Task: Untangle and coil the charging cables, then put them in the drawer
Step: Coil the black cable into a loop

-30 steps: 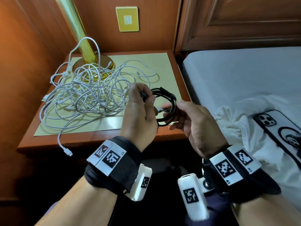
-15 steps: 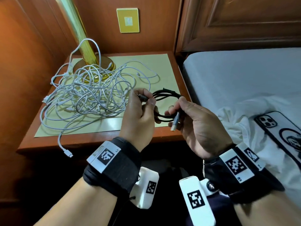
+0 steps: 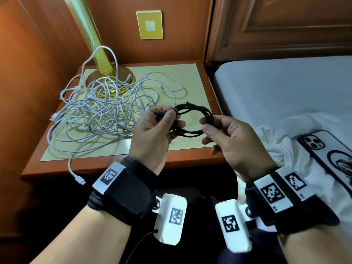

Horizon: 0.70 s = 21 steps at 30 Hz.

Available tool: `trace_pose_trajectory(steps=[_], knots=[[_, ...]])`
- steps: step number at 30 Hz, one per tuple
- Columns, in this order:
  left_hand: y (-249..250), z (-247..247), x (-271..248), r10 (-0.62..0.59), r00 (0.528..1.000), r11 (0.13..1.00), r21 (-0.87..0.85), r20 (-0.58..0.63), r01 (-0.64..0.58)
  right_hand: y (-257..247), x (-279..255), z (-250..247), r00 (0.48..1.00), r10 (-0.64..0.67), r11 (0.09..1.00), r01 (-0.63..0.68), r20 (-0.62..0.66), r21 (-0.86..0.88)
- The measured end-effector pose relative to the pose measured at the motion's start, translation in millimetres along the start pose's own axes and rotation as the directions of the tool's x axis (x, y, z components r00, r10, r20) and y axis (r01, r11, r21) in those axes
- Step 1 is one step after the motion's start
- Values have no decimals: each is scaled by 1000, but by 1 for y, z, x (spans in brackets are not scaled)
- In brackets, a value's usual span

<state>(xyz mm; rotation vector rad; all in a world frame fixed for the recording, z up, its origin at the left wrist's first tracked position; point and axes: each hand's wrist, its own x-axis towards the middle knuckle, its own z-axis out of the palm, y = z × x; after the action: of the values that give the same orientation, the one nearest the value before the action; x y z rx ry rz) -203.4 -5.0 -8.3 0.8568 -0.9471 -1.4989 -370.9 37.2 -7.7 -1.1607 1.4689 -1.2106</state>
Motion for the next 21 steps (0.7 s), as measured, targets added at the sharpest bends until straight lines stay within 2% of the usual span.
trace_pose_trajectory(steps=[2, 4, 7, 10, 13, 17, 21], knots=[[2, -1, 0, -38, 999, 998, -50, 25, 39, -2, 2, 0, 992, 118, 964, -123, 34, 237], [3, 0, -1, -72, 996, 991, -112, 61, 78, -4, 5, -1, 980, 187, 897, -199, 69, 395], [8, 5, -2, -129, 976, 954, -244, 177, 171, -7, 5, -1, 963, 217, 821, -267, 157, 504], [9, 10, -6, -158, 950, 910, -334, 270, 247, -7, 3, 4, 935, 236, 785, -344, 265, 515], [7, 6, -6, -185, 957, 929, -276, 225, 244, -4, 6, 0, 958, 232, 845, -284, 168, 453], [6, -2, -3, -192, 977, 977, -73, 95, 199, -2, 7, -8, 993, 117, 945, -115, 11, 308], [-1, -4, -2, -121, 992, 988, 94, -31, 123, 0, 7, -3, 997, 9, 981, 5, -75, 192]])
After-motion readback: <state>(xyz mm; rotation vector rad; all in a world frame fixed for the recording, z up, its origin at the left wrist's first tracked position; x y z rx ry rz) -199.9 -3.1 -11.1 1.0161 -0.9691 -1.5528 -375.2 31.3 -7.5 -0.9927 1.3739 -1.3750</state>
